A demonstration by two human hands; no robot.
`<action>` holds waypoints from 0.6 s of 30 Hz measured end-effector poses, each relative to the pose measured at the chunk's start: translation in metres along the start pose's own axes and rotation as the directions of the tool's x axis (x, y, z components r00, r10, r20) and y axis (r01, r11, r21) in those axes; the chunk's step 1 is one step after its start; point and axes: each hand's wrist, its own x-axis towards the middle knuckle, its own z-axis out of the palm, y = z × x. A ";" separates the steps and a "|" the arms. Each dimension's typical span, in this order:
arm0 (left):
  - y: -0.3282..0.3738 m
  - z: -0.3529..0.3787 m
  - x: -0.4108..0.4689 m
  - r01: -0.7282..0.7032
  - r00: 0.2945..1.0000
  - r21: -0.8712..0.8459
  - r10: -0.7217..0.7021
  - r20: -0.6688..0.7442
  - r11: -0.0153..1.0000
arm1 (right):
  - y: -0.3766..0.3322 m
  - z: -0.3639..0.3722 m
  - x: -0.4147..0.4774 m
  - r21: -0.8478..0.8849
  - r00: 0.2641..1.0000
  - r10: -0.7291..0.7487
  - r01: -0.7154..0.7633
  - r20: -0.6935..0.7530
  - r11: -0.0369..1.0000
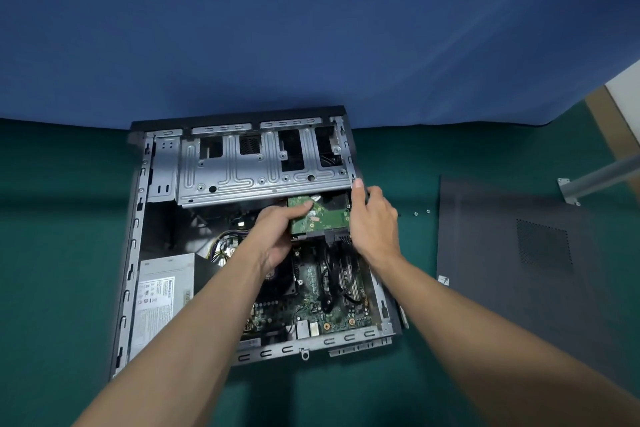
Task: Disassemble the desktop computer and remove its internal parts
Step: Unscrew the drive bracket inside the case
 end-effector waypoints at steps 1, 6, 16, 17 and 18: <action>-0.001 -0.001 -0.003 -0.005 1.000 0.030 0.005 -0.005 1.000 | 0.000 0.000 0.000 -0.001 1.000 0.000 0.000 0.001 1.000; 0.001 -0.012 -0.017 0.018 1.000 0.128 -0.017 -0.014 0.992 | -0.001 0.002 0.001 -0.011 1.000 0.002 -0.002 0.000 1.000; -0.018 -0.002 -0.052 -0.026 0.965 0.026 0.032 -0.259 0.999 | -0.003 0.001 -0.001 -0.047 0.999 -0.034 0.033 -0.022 0.998; -0.021 0.002 -0.056 -0.049 0.952 0.037 0.058 -0.302 0.998 | -0.003 0.000 -0.002 -0.053 0.999 -0.041 0.039 -0.027 0.998; -0.024 0.005 -0.060 -0.067 0.936 0.049 0.080 -0.343 0.997 | -0.003 0.000 -0.003 -0.056 0.998 -0.047 0.045 -0.033 0.997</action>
